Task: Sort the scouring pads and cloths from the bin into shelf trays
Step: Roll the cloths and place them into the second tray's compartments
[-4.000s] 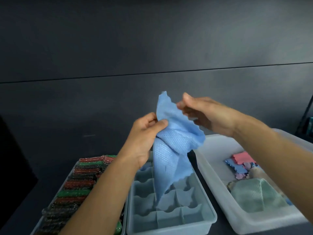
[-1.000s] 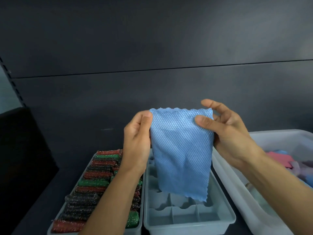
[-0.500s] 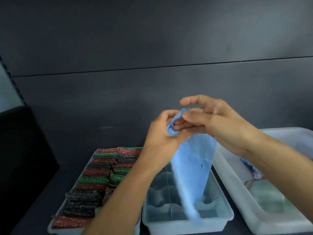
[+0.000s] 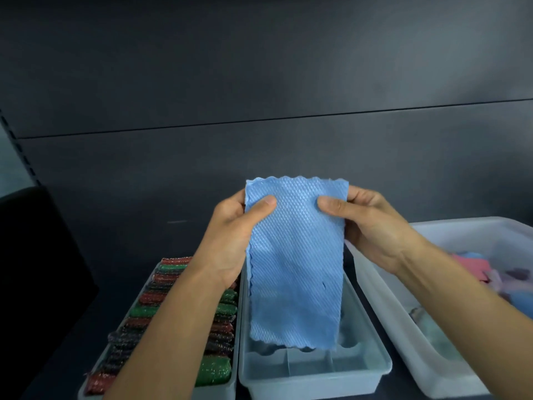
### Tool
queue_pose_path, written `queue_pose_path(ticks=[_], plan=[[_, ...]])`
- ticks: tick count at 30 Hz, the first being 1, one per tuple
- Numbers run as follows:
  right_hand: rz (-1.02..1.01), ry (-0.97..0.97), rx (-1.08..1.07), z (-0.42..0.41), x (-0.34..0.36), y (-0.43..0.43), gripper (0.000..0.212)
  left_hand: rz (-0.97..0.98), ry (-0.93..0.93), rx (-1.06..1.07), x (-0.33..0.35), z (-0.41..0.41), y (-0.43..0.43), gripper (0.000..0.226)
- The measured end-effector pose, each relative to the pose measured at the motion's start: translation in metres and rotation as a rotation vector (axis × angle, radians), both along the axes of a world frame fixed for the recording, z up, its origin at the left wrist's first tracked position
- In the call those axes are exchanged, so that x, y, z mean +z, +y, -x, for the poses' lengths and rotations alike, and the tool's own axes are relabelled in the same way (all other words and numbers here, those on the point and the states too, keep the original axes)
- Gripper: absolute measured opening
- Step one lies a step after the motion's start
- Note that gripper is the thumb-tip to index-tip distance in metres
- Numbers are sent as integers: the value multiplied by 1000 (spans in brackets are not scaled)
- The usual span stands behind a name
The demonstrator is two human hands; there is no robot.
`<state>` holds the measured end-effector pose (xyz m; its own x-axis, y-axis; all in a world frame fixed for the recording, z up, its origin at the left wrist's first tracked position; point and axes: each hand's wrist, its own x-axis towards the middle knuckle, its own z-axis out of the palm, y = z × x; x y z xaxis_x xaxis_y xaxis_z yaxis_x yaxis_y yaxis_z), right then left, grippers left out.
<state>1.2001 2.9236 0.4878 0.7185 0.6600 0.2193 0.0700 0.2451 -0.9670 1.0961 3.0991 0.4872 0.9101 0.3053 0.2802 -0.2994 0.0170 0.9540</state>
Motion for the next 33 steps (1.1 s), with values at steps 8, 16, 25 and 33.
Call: queue_pose_path(ticks=[8,16,25,33], plan=[[76,-344,-356,24,14,13,2,-355,-123,396,-3,-3,-3,20],[165,-758,-578,34,9,33,17,-390,-151,536,7,-8,-19,16],[144,-688,-394,37,16,40,22,33,-74,233,20,5,-29,55],[52,-432,-260,22,42,42,15,-100,36,73,-29,-5,-5,44]])
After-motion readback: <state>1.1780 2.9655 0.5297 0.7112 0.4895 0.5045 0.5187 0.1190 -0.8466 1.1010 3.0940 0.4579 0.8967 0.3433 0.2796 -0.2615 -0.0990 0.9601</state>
